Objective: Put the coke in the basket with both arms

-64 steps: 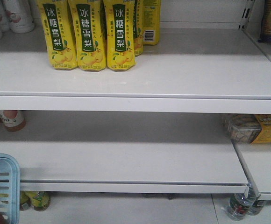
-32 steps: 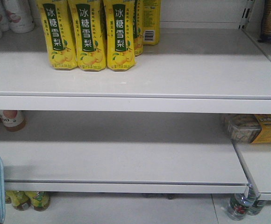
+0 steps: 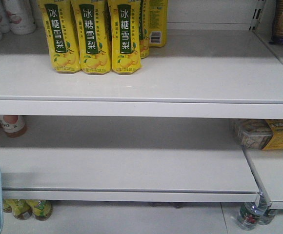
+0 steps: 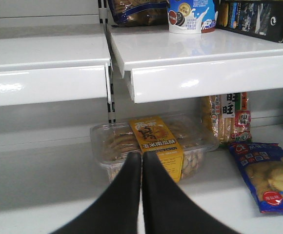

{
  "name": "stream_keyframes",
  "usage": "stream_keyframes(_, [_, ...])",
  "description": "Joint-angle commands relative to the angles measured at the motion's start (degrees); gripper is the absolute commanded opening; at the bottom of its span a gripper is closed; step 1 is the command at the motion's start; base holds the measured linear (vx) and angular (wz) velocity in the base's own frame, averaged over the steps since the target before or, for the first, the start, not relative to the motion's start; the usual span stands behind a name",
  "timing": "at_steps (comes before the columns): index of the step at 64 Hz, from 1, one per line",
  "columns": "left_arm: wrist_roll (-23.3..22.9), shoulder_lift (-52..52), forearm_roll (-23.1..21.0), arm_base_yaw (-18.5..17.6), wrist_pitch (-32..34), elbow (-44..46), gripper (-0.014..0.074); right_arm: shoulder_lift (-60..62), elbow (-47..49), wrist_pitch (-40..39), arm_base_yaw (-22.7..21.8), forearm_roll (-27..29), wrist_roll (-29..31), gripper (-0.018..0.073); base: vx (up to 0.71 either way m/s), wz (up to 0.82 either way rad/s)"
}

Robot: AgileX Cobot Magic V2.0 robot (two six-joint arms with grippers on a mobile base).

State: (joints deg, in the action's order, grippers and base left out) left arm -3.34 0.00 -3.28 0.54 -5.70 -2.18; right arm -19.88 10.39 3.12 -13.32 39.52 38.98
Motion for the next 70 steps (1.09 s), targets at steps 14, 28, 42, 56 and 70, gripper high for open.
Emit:
stream_keyframes(14, [2.2, -1.6, 1.9, 0.5, 7.5, 1.6, -0.0006, -0.3, 1.7, -3.1, -0.3, -0.1, 0.6, -0.0010, 0.00, 0.00])
stream_keyframes(28, [2.3, -1.6, 2.0, -1.3, 7.3, 1.6, -0.0006, -0.3, 1.7, -3.1, -0.3, -0.1, 0.6, -0.0010, 0.00, 0.00])
stream_keyframes(42, [2.2, -1.6, 1.9, -1.7, 7.4, 1.6, -0.0006, -0.3, 1.7, -3.1, -0.3, -0.1, 0.6, -0.0010, 0.00, 0.00])
stream_keyframes(56, [2.2, -1.6, 1.9, -1.7, 7.3, 1.9, -0.0006, -0.3, 1.7, -3.1, -0.3, -0.1, 0.6, -0.0010, 0.00, 0.00])
stream_keyframes(70, [2.2, -1.6, 1.9, -1.7, 7.5, 2.1, -0.0006, -0.3, 1.7, -3.1, -0.3, -0.1, 0.6, -0.0010, 0.00, 0.00])
